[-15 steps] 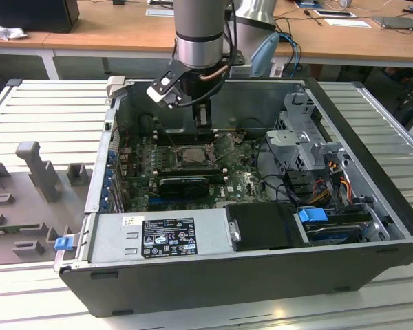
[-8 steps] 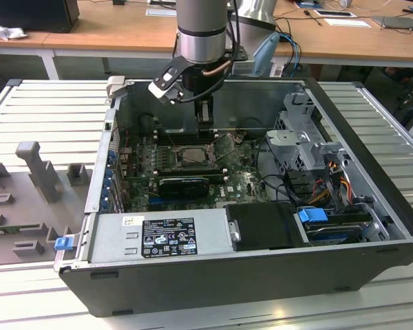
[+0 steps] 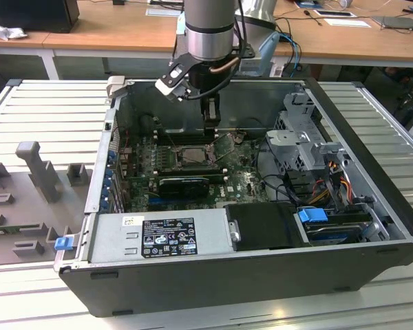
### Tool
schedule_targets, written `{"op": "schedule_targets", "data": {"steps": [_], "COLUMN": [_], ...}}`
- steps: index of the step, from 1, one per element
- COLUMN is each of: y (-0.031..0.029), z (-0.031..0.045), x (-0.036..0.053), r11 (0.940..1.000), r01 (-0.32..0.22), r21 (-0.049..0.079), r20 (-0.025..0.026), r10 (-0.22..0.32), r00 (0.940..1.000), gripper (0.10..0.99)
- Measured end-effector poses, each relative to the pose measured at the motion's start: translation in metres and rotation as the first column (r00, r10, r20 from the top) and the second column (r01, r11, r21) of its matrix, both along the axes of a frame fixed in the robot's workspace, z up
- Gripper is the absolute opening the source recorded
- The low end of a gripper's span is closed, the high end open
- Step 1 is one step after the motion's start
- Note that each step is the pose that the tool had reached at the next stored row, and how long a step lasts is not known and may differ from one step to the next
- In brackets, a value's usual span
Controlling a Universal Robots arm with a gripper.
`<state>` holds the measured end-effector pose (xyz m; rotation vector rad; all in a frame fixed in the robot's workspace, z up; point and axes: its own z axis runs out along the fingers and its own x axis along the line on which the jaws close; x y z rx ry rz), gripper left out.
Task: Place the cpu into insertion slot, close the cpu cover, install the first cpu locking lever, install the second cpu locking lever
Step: 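Close the cpu cover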
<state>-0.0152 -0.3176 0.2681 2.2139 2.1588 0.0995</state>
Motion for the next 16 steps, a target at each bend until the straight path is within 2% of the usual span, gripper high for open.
{"op": "schedule_targets", "data": {"steps": [8,10,13,16], "y": [0.0,0.0,0.0,0.0], "z": [0.0,0.0,0.0,-0.0001], "x": [0.0188,0.0261,0.0313,0.0318], "r11": [1.0,1.0,1.0,1.0], "r01": [0.0,0.0,0.0,0.0], "r21": [0.0,0.0,0.0,0.0], "r20": [-0.0019,-0.0029,-0.0032,-0.0033], "r10": [0.0,0.0,0.0,0.0], "r00": [1.0,1.0,1.0,1.0], "gripper": [0.106,0.106,0.106,0.106]}}
